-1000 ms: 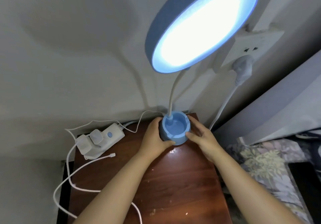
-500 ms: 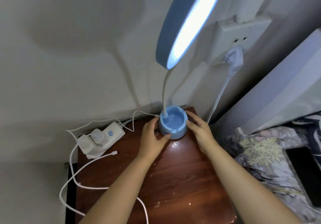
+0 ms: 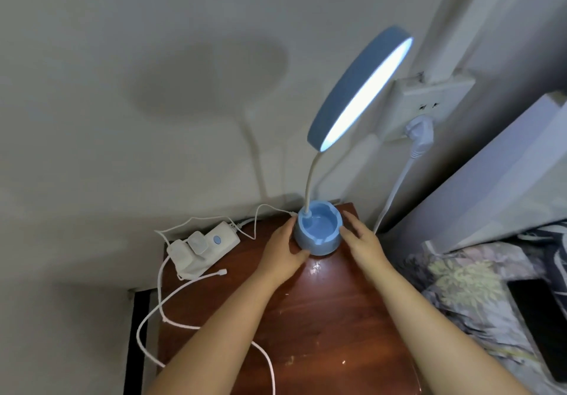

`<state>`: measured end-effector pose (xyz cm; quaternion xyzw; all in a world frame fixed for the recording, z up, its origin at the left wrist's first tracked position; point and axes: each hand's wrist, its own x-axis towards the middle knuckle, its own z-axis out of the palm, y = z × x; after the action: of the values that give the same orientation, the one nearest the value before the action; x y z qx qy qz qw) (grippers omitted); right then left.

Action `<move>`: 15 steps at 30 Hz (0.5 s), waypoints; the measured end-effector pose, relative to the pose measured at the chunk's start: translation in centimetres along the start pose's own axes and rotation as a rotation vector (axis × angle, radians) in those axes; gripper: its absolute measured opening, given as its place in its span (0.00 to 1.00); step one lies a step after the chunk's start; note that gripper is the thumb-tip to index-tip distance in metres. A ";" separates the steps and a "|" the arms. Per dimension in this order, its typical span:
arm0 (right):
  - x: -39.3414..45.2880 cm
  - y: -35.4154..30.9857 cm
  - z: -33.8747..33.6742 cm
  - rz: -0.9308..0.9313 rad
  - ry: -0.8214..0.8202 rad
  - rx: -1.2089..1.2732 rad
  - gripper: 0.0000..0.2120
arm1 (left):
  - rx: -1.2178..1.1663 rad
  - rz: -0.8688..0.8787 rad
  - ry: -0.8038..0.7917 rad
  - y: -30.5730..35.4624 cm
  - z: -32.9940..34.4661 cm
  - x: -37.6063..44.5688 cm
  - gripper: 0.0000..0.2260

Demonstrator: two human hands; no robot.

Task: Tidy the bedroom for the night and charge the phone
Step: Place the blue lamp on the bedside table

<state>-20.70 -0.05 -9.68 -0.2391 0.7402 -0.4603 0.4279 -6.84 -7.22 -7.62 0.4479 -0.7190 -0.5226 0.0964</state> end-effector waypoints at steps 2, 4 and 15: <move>-0.8 -0.4 -0.2 -0.005 0.049 -0.054 0.19 | 0.049 -0.015 -0.032 0.4 -0.6 -0.7 0.26; -2.3 -1.0 -0.3 -0.063 0.099 -0.133 0.17 | 0.166 -0.015 -0.035 1.0 -1.3 -1.7 0.25; -15.6 -4.7 -2.2 -0.366 -0.227 -0.481 0.15 | 0.022 -0.065 0.035 4.0 -2.2 -15.2 0.17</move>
<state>-14.61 10.52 1.36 -0.5125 0.7200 -0.3119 0.3490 1.18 2.83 1.67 0.4813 -0.7080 -0.5094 0.0871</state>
